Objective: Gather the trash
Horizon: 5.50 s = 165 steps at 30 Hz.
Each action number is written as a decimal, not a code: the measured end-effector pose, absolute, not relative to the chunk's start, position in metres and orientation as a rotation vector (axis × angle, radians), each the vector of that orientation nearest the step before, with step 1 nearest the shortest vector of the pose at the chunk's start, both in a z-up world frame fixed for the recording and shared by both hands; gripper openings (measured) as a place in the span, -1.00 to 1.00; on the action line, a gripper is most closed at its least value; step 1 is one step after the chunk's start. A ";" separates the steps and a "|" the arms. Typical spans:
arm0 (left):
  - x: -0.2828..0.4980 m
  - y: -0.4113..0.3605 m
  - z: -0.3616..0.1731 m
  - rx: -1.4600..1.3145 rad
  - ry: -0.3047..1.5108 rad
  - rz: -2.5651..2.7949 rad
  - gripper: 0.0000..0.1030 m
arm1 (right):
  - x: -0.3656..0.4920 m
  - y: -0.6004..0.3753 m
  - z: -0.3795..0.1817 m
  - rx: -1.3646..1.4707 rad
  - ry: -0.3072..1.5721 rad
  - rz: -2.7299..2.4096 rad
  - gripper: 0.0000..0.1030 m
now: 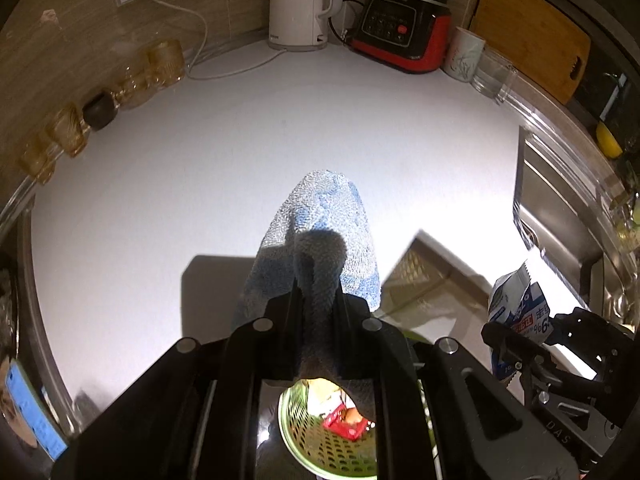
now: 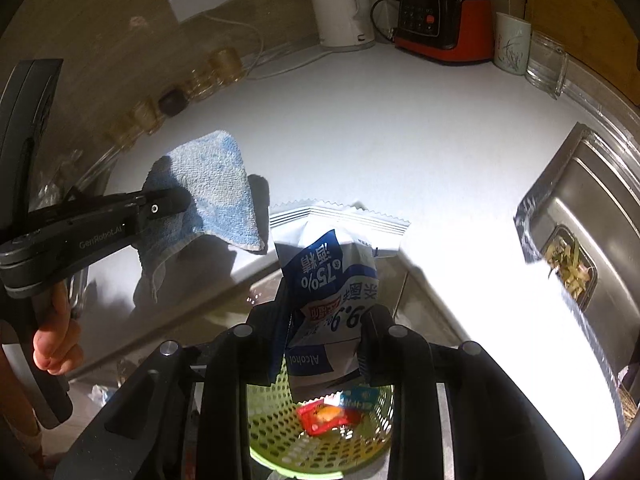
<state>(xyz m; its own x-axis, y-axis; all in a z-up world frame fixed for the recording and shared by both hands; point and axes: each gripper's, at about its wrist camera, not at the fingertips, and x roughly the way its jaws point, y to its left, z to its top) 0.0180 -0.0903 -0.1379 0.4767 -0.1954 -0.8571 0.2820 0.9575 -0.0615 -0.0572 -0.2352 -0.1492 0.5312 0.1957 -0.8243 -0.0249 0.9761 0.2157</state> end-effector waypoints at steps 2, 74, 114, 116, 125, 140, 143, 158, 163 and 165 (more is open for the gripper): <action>0.005 -0.091 -0.140 0.098 1.037 -0.291 -0.78 | -0.068 -0.233 -0.150 0.183 1.007 0.144 -0.44; -0.057 -0.057 -0.185 0.118 1.163 -0.282 0.83 | -0.110 -0.192 -0.280 0.173 1.327 0.178 0.80; -0.010 -0.049 -0.024 0.038 0.775 -0.124 0.85 | -0.050 -0.246 -0.005 0.082 0.701 0.052 0.95; -0.009 -0.049 -0.019 0.026 0.765 -0.118 0.85 | -0.049 -0.244 0.002 0.070 0.684 0.055 0.95; -0.007 -0.044 -0.009 0.007 0.740 -0.064 0.85 | -0.049 -0.235 0.013 0.042 0.647 0.076 0.95; -0.005 -0.040 -0.016 0.004 0.765 -0.045 0.85 | -0.046 -0.228 0.009 0.049 0.662 0.072 0.95; -0.005 -0.040 -0.016 0.007 0.766 -0.046 0.85 | -0.047 -0.228 0.008 0.050 0.663 0.072 0.96; -0.003 -0.042 -0.017 0.022 0.767 -0.049 0.85 | -0.047 -0.228 0.006 0.053 0.666 0.069 0.95; -0.003 -0.042 -0.017 0.028 0.768 -0.051 0.85 | -0.046 -0.228 0.006 0.055 0.665 0.069 0.96; -0.002 -0.042 -0.017 0.028 0.771 -0.055 0.85 | -0.046 -0.228 0.006 0.056 0.665 0.070 0.96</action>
<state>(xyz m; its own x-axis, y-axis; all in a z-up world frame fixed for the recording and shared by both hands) -0.0024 -0.0416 -0.0174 0.7159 -0.0395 -0.6970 0.0603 0.9982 0.0053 -0.0461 -0.2278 0.0056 0.7845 0.0829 -0.6145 -0.0472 0.9961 0.0740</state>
